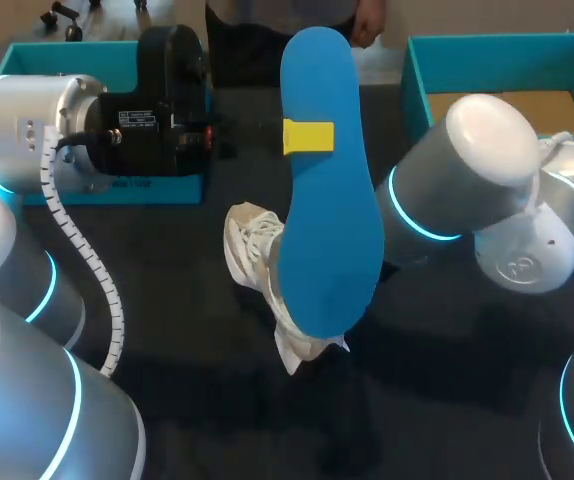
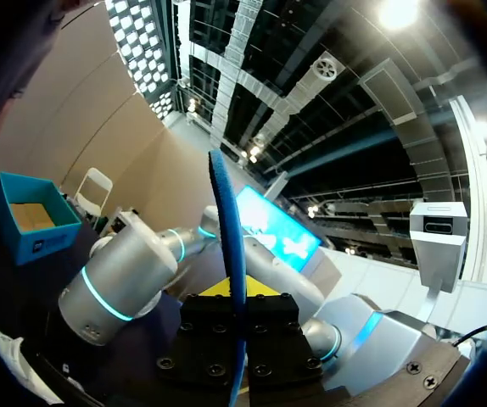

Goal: Take the shoe out of the shoebox, open the shoe tongue, remove and reinsert the insole, then place the shoe into the shoebox

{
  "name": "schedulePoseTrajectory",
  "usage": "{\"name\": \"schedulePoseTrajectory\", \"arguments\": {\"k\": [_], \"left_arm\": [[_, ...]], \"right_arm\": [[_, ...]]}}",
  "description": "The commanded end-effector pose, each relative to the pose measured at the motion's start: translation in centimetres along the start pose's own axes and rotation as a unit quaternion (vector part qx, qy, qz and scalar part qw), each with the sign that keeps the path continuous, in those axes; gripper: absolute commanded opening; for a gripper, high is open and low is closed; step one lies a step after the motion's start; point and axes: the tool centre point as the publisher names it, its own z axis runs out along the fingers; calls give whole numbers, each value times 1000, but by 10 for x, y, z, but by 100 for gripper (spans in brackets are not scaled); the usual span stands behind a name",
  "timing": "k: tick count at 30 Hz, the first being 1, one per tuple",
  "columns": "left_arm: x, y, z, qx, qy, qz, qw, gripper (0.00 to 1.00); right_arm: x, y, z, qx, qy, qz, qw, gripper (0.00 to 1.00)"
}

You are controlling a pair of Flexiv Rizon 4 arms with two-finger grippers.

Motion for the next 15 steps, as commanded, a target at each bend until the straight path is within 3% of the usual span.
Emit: {"name": "schedulePoseTrajectory", "arguments": {"k": [1, 5, 15], "left_arm": [[7, 5, 6, 11, -6, 1, 1000, 0], [7, 5, 6, 11, -6, 1, 1000, 0], [7, 5, 6, 11, -6, 1, 1000, 0]], "right_arm": [[-2, -3, -2, -13, 3, 1, 1000, 0], [-6, -8, -4, -36, 7, 43, 998, 0], [-13, -25, -1, -46, -52, 141, 988, 0]]}}
